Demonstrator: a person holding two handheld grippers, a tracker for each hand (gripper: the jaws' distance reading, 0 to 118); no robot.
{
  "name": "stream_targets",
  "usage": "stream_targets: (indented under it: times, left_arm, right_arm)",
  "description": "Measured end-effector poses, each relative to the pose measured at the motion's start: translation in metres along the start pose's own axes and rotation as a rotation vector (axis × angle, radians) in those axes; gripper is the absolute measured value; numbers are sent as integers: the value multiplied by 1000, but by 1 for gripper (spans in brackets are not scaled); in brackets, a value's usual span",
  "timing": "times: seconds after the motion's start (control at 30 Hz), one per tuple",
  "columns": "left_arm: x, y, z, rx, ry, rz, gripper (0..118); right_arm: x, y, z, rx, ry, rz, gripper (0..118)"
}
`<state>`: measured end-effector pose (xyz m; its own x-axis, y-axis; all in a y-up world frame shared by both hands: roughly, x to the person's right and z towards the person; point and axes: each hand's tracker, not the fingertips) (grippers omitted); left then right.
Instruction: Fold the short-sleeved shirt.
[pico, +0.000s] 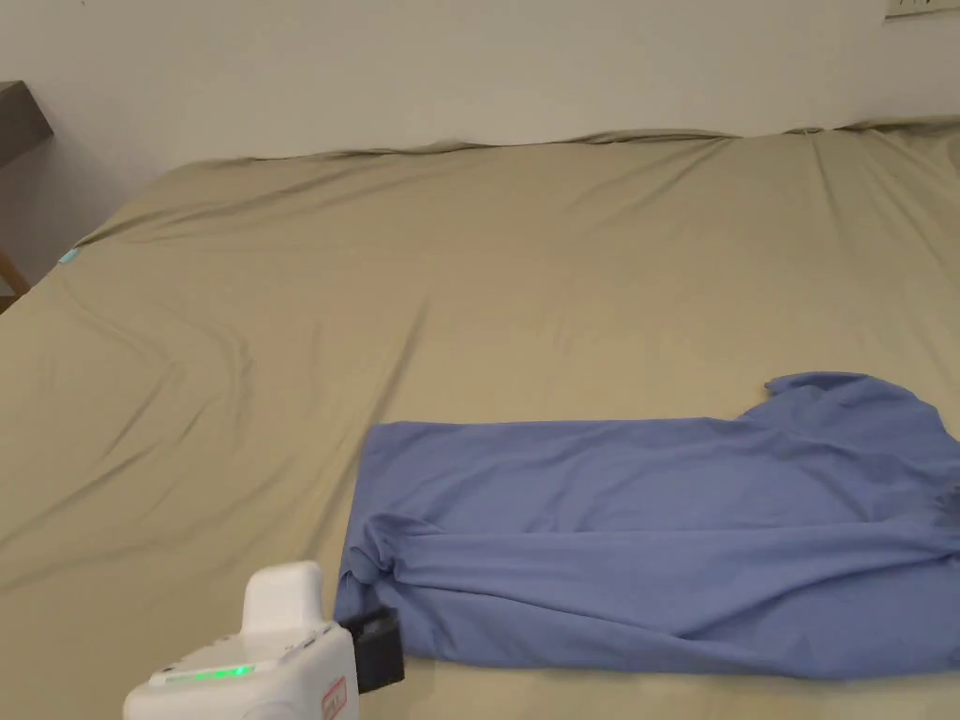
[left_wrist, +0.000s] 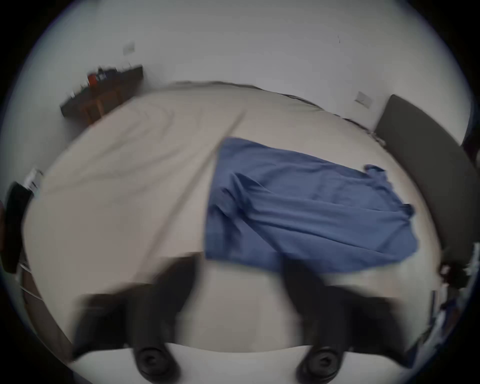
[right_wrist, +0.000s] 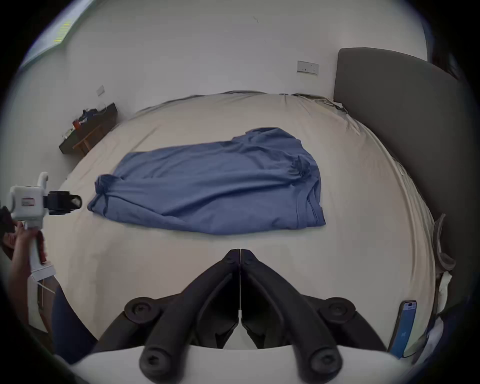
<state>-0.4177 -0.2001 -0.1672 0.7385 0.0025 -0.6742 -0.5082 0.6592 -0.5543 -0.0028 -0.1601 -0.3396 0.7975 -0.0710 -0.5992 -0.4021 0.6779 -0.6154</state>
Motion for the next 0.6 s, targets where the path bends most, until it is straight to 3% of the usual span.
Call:
stream_targets:
  times: [0.03, 0.17, 0.27, 0.3, 0.37, 0.4, 0.5, 0.6]
  left_arm:
    - [1, 3, -12, -10, 49, -46, 114]
    - [7, 14, -53, -86, 5, -55, 114]
    - [14, 14, -82, -161, 52, -88, 111]
    - [15, 14, -87, -186, 44, -96, 94]
    - [19, 14, -88, -203, 11, -96, 25]
    - [23, 12, -81, -188, -3, -134, 9]
    - [45, 3, -68, -127, 74, -311, 9]
    - [37, 6, -55, -134, -48, -182, 9]
  right_arm:
    - [1, 3, 1, 8, 4, -21, 3]
    - [8, 13, 2, 30, -3, -51, 3]
    - [16, 17, -1, 31, -17, -59, 3]
    - [18, 17, -2, 29, -24, -62, 3]
    - [28, 18, -6, 22, -40, -76, 3]
    - [32, 18, -9, 12, -55, -82, 3]
    - [51, 16, -24, -50, -121, -100, 3]
    - [72, 18, -42, -100, -117, -108, 3]
